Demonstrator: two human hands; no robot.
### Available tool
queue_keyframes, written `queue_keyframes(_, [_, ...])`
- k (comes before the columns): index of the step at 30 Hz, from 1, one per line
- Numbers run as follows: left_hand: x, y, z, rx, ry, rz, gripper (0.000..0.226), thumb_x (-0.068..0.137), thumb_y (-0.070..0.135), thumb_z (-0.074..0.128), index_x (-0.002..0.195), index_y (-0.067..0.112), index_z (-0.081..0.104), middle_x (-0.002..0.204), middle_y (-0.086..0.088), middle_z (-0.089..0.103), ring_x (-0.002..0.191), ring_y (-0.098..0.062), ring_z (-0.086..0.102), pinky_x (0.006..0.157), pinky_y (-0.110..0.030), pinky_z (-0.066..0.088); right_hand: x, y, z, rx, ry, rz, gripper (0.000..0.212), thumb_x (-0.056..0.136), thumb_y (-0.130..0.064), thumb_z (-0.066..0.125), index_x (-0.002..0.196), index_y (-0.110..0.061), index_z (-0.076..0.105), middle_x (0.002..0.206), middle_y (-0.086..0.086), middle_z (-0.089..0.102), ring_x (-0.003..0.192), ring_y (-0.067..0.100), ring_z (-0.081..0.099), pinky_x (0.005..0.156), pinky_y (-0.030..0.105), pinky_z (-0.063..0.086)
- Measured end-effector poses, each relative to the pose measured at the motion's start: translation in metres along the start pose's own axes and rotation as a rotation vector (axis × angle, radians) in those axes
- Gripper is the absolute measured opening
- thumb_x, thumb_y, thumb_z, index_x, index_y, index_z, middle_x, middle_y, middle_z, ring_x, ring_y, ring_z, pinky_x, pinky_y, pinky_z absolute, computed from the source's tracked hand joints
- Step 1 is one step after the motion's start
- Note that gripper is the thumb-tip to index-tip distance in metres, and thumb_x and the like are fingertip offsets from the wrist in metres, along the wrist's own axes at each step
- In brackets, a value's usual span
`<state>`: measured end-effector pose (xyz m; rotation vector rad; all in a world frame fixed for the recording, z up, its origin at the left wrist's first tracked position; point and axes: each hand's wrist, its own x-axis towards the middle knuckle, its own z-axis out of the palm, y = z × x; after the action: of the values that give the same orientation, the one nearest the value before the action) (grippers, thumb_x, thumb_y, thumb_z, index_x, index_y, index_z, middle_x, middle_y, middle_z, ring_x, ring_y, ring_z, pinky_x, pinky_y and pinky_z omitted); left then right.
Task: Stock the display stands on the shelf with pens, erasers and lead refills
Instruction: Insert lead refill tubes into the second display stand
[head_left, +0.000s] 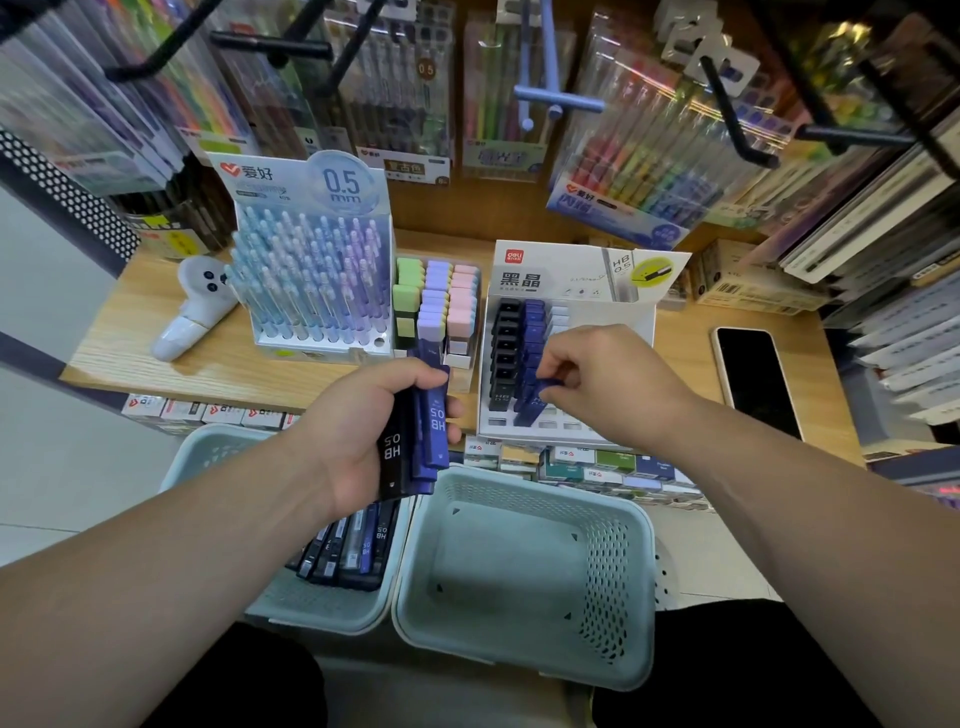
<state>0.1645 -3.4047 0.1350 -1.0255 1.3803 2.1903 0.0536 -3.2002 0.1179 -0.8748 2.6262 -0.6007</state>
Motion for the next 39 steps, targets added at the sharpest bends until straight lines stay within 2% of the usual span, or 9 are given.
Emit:
queue_keyframes(7, [0.000,0.000,-0.002,0.007,-0.007,-0.006,0.008,0.083,0.021,0.067,0.087,0.014,0.067,0.087,-0.009,0.072,0.068,-0.024,0.065,0.070,-0.034,0.050,0.000,-0.004,0.005,-0.032,-0.002,-0.054,0.012,0.080,-0.010,0.081,0.089,-0.014,0.076,0.084,-0.004,0.062,0.076,0.018,0.060,0.077,0.035,0.053])
queue_keyframes(13, [-0.001,0.000,-0.003,0.008,-0.016,-0.008,0.008,0.084,0.022,0.067,0.087,0.015,0.068,0.088,-0.008,0.072,0.070,-0.023,0.066,0.073,-0.035,0.050,0.002,-0.004,0.008,0.020,-0.007,0.010,0.031,0.074,-0.014,0.087,0.069,-0.028,0.060,0.069,-0.011,0.060,0.069,0.014,0.061,0.068,0.029,0.052])
queue_keyframes(19, [-0.005,-0.001,-0.002,0.017,-0.076,-0.005,0.009,0.087,0.022,0.068,0.091,0.015,0.070,0.085,-0.006,0.073,0.069,-0.022,0.071,0.067,-0.031,0.055,0.004,-0.004,0.010,-0.061,0.024,-0.019,0.023,0.075,-0.028,0.088,0.068,-0.024,0.066,0.076,-0.009,0.058,0.069,0.012,0.056,0.068,0.033,0.051])
queue_keyframes(22, [-0.008,0.000,0.001,0.026,-0.128,0.033,0.005,0.084,0.017,0.070,0.088,0.014,0.073,0.081,-0.008,0.074,0.068,-0.023,0.071,0.060,-0.030,0.058,0.005,-0.025,-0.002,0.263,0.126,0.063,0.028,0.080,-0.042,0.081,0.072,-0.018,0.069,0.068,-0.007,0.063,0.059,0.006,0.056,0.058,0.022,0.046])
queue_keyframes(25, [-0.011,0.000,0.004,0.056,-0.172,0.073,0.013,0.078,0.016,0.073,0.091,0.015,0.072,0.078,-0.009,0.072,0.065,-0.024,0.070,0.058,-0.030,0.056,0.001,-0.050,-0.010,0.716,-0.048,0.181,0.028,0.087,-0.036,0.075,0.091,-0.009,0.071,0.067,0.005,0.065,0.055,0.014,0.063,0.050,0.026,0.047])
queue_keyframes(28, [-0.014,-0.001,0.007,0.080,-0.234,0.091,0.020,0.075,0.017,0.074,0.094,0.015,0.070,0.074,-0.007,0.068,0.062,-0.023,0.068,0.052,-0.027,0.054,-0.004,-0.059,-0.009,0.806,-0.198,0.160,0.023,0.089,-0.020,0.075,0.103,-0.003,0.068,0.066,0.006,0.068,0.054,0.014,0.063,0.047,0.024,0.048])
queue_keyframes(33, [-0.014,-0.002,0.007,0.084,-0.194,0.090,0.036,0.067,0.019,0.077,0.101,0.011,0.069,0.082,-0.011,0.071,0.061,-0.022,0.067,0.056,-0.028,0.053,0.002,-0.051,-0.018,1.013,-0.101,0.278,0.009,0.087,-0.007,0.074,0.091,-0.004,0.066,0.067,0.010,0.071,0.052,0.015,0.063,0.048,0.023,0.052])
queue_keyframes(36, [-0.013,-0.001,0.007,0.029,-0.151,0.112,0.026,0.075,0.011,0.074,0.100,0.011,0.066,0.077,-0.009,0.071,0.059,-0.020,0.066,0.054,-0.028,0.053,0.006,-0.039,-0.028,1.107,-0.007,0.361,0.012,0.085,-0.002,0.074,0.085,-0.007,0.063,0.064,0.007,0.070,0.050,0.012,0.063,0.046,0.020,0.052])
queue_keyframes(39, [-0.011,0.001,0.008,-0.062,-0.102,0.120,0.029,0.072,0.010,0.073,0.100,0.012,0.066,0.072,-0.007,0.069,0.056,-0.017,0.064,0.050,-0.027,0.052,0.004,-0.030,-0.033,1.073,-0.045,0.325,0.016,0.082,0.004,0.075,0.080,-0.007,0.063,0.062,0.008,0.069,0.051,0.014,0.065,0.046,0.020,0.052])
